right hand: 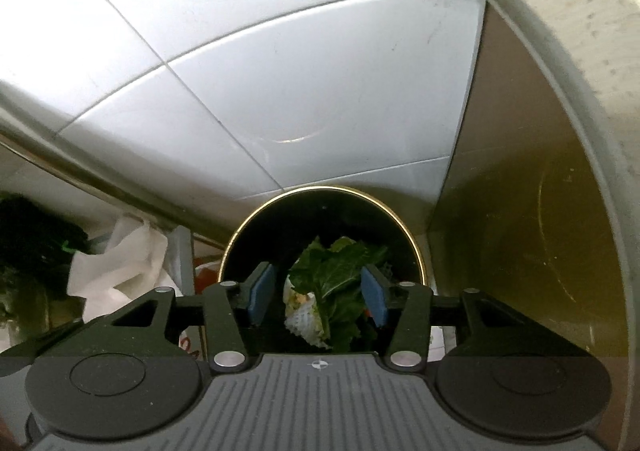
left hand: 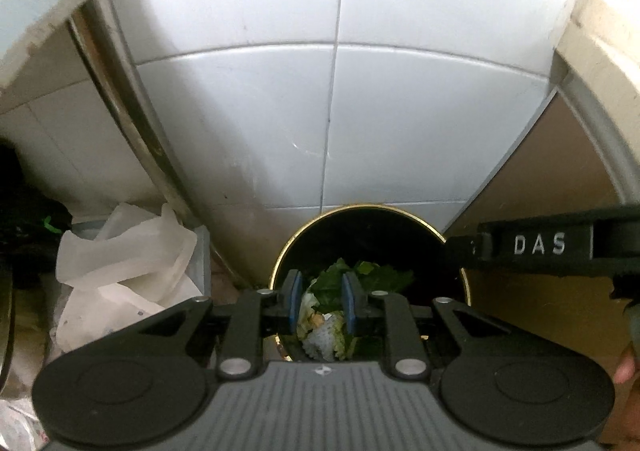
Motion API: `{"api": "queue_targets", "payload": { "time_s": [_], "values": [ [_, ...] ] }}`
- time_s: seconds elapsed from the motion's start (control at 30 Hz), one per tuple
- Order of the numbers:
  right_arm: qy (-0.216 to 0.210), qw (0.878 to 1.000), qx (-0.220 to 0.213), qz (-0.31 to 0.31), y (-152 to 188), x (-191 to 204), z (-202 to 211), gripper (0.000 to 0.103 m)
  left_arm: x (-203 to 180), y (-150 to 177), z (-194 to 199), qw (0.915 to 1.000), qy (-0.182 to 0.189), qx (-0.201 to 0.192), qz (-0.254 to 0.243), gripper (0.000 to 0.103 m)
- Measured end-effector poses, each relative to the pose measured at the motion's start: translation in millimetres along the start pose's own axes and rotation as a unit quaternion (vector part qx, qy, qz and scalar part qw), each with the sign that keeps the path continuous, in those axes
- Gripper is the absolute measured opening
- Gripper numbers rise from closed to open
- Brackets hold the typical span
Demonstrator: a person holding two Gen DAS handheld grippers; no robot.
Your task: Collect trash
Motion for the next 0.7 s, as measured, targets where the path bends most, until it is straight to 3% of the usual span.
{"api": "queue_targets", "payload": {
  "time_s": [0.17,0.5,0.7],
  "values": [
    [-0.013,1.0,-0.011,0.008,3,7,18,0.061,4,-6,26,0.9996,-0.014,-0.023,0.008,0.025],
    [-0.05,0.997,-0.057,0.034,-3,20,71,0.066,6,-13,77,0.9966,-0.034,-0.073,0.015,0.027],
    [-0.057,0.993,-0.092,0.04,-3,22,105,0.069,0,-13,103,0.9945,-0.036,-0.099,0.004,0.041]
  ]
}}
Point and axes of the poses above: each gripper's, at about its wrist camera, not at the fingertips, and z roughly against the way its jaws point, x to its left, y to its underside, the point moved 10 cm from there along -z, roughly the way its jaws point, and after that the axes turned 10 degrees about x, right-handed, at the moved point
